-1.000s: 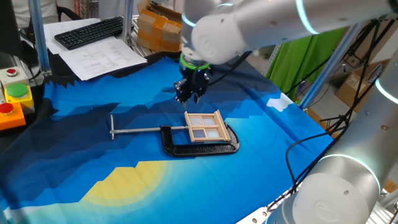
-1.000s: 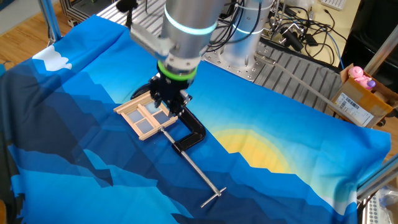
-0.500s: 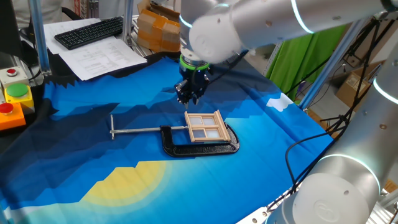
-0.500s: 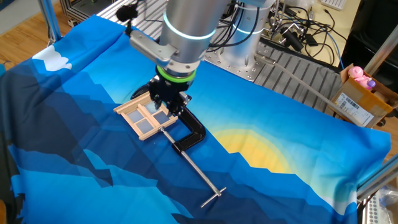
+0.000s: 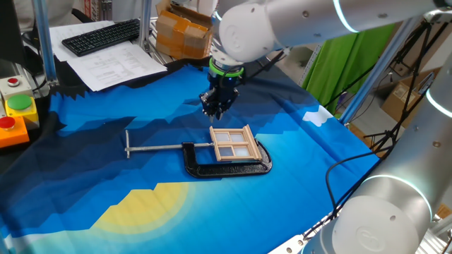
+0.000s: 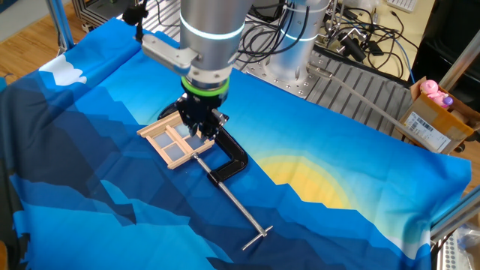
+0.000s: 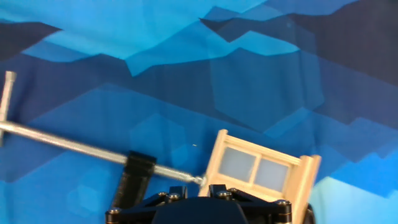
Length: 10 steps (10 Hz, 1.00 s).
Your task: Open a sliding window
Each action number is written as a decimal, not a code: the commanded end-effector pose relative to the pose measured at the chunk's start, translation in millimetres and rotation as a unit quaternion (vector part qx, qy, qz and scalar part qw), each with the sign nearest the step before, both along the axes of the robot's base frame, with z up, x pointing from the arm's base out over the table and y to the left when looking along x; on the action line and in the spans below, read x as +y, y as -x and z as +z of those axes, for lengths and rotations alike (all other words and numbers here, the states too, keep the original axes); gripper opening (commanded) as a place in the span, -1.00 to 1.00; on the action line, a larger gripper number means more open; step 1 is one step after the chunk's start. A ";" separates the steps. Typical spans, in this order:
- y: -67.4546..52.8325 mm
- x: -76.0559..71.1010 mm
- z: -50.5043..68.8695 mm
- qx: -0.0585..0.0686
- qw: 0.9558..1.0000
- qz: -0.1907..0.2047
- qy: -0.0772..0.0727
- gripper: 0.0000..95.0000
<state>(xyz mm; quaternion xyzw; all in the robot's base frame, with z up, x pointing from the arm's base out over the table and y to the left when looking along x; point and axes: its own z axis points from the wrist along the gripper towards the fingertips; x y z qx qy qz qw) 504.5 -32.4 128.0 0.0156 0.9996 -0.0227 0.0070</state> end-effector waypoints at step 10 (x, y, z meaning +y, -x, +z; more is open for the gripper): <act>-6.7 -9.3 -5.6 0.001 0.997 -0.072 0.039 0.20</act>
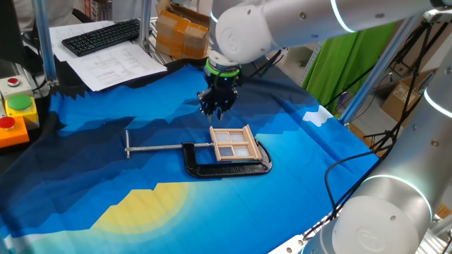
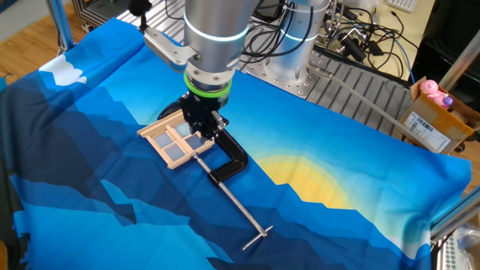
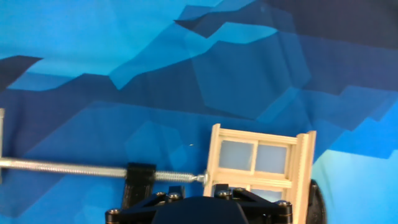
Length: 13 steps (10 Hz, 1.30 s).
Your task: Open a sliding window
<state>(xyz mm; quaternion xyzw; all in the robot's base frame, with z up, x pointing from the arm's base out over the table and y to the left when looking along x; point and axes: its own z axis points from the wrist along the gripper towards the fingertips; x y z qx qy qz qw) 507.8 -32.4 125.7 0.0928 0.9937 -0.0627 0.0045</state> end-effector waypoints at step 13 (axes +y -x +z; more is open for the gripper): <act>1.8 -117.1 -38.2 0.008 0.997 0.080 -0.005 0.20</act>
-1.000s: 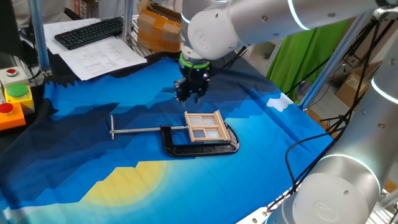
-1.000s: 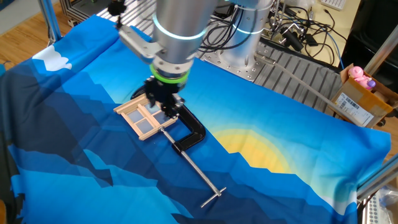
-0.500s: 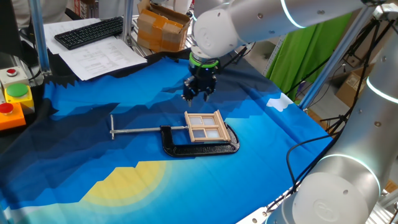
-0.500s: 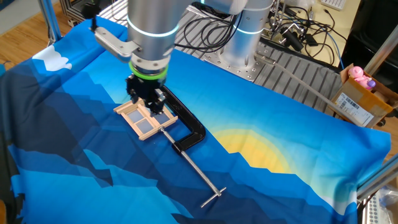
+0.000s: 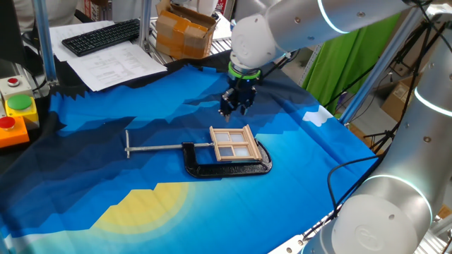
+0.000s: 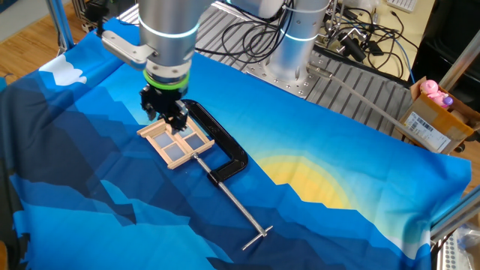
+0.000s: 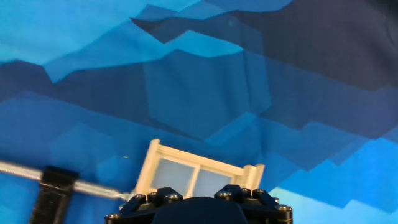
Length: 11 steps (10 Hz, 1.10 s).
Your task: Open a sliding window
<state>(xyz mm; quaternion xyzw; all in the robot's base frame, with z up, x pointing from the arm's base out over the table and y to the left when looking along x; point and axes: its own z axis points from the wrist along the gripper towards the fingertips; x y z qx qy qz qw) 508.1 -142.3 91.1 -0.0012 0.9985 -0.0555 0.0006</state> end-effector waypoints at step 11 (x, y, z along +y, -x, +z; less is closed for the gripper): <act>11.2 -27.2 -34.8 -0.015 0.999 -0.050 0.001 0.60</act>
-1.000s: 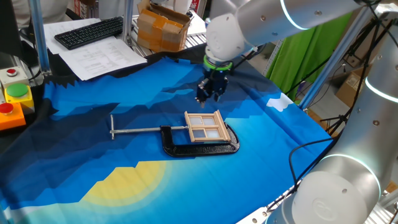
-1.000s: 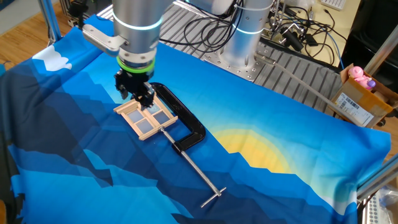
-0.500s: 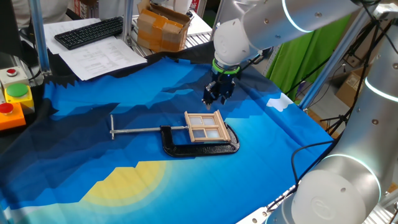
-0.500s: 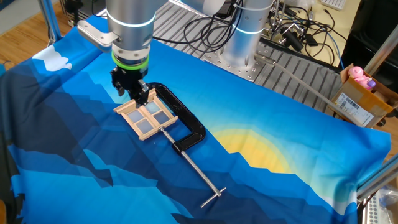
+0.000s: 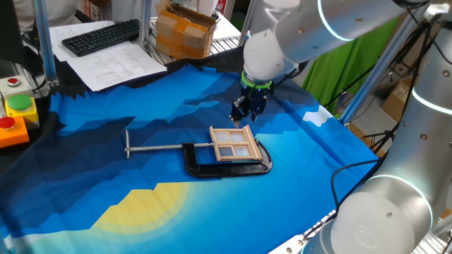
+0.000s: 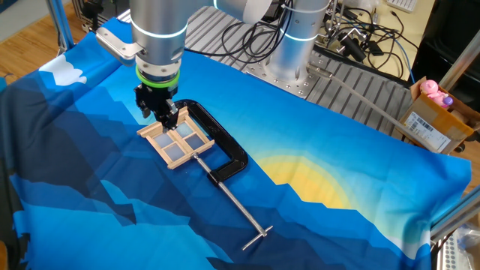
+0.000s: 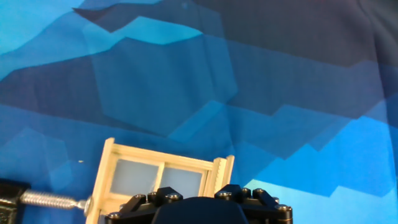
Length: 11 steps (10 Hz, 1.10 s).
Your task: Open a sliding window
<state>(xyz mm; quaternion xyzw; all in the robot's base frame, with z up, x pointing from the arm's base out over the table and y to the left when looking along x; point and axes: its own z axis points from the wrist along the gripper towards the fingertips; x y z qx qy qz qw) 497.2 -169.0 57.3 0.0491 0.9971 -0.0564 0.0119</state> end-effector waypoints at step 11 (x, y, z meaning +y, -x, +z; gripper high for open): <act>4.7 -1.6 -24.3 -0.013 1.000 0.000 -0.009 0.60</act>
